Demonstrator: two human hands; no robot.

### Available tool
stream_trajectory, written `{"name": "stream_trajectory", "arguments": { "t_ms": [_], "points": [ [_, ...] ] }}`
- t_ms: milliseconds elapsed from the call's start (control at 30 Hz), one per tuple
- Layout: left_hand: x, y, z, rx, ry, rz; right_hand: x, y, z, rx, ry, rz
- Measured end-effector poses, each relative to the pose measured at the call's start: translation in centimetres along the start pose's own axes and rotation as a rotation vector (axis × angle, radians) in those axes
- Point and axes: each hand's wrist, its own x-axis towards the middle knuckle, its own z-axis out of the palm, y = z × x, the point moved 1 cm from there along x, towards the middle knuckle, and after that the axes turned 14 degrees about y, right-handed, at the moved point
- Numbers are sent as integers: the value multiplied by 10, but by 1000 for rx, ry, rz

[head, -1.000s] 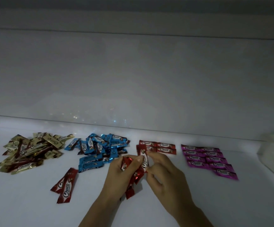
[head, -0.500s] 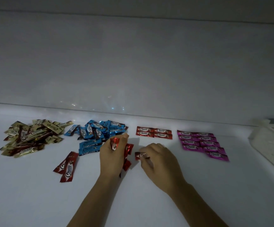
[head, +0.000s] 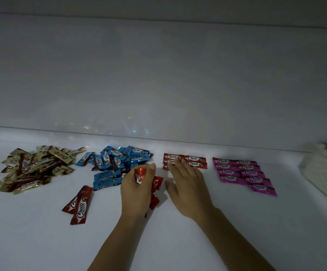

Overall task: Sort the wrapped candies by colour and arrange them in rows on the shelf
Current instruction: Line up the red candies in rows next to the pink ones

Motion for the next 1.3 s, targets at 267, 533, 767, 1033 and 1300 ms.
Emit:
{"name": "stream_trajectory", "arguments": {
  "t_ms": [267,533,767,1033,1300],
  "points": [
    [3,-5,2,6,-6,18,-2,2,2,76,17,2],
    [2,-6,0,30,-29,62,0,-9,-20,578,192,180],
    [0,-4,-1,-9,-75,94,0,-17,-32,1079,60,392],
    [-3,3,-2,-77,-57,11,3,-6,-42,946,263,342],
    [-2,3,-4,-88,-117,36,3,-11,-40,970,255,386]
  ]
}}
